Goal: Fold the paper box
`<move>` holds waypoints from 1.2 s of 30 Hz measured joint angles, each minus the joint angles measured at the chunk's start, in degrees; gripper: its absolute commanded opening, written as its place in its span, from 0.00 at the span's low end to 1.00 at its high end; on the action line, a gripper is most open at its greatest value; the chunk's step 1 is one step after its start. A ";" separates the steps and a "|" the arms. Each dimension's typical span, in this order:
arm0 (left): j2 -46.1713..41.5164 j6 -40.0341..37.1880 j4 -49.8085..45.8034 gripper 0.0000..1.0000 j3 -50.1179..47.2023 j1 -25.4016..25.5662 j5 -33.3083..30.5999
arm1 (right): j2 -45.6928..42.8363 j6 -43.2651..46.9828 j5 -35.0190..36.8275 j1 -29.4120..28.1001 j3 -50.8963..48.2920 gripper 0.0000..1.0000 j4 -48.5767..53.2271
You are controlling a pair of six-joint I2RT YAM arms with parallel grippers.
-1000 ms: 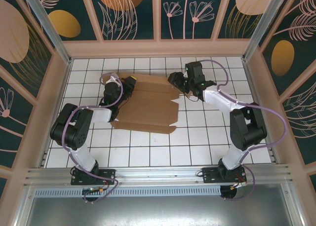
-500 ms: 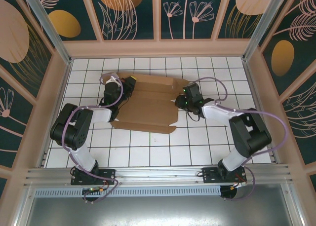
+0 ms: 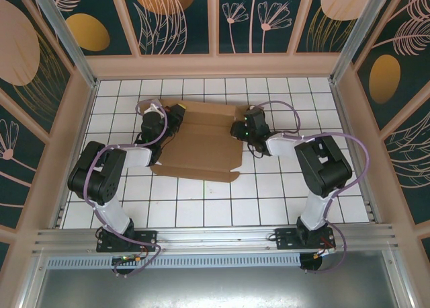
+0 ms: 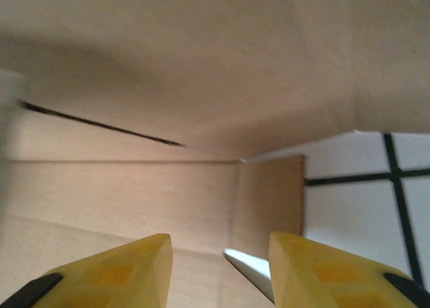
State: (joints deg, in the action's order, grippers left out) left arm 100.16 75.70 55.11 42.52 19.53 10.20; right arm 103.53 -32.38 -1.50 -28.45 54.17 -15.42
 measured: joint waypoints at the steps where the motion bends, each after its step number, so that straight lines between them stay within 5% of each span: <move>1: 0.00 0.00 -0.07 0.00 0.07 0.00 0.00 | 0.24 0.17 -0.94 0.09 -0.02 0.40 -1.53; 8: 0.00 0.02 -0.26 0.00 0.13 0.00 -0.02 | 2.67 0.59 -5.77 0.04 -0.59 0.37 -8.04; 22: -0.04 0.00 -0.70 0.00 0.24 0.00 -0.04 | -2.56 3.41 3.37 2.97 -7.37 0.50 -7.10; 36: -0.04 0.00 -0.94 0.00 0.46 0.00 0.00 | 4.50 1.73 -8.15 3.06 -4.28 0.42 -12.66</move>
State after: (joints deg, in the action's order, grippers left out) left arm 100.12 75.70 54.17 42.98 19.53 10.20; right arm 108.03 -30.65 -9.65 -25.39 49.89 -28.08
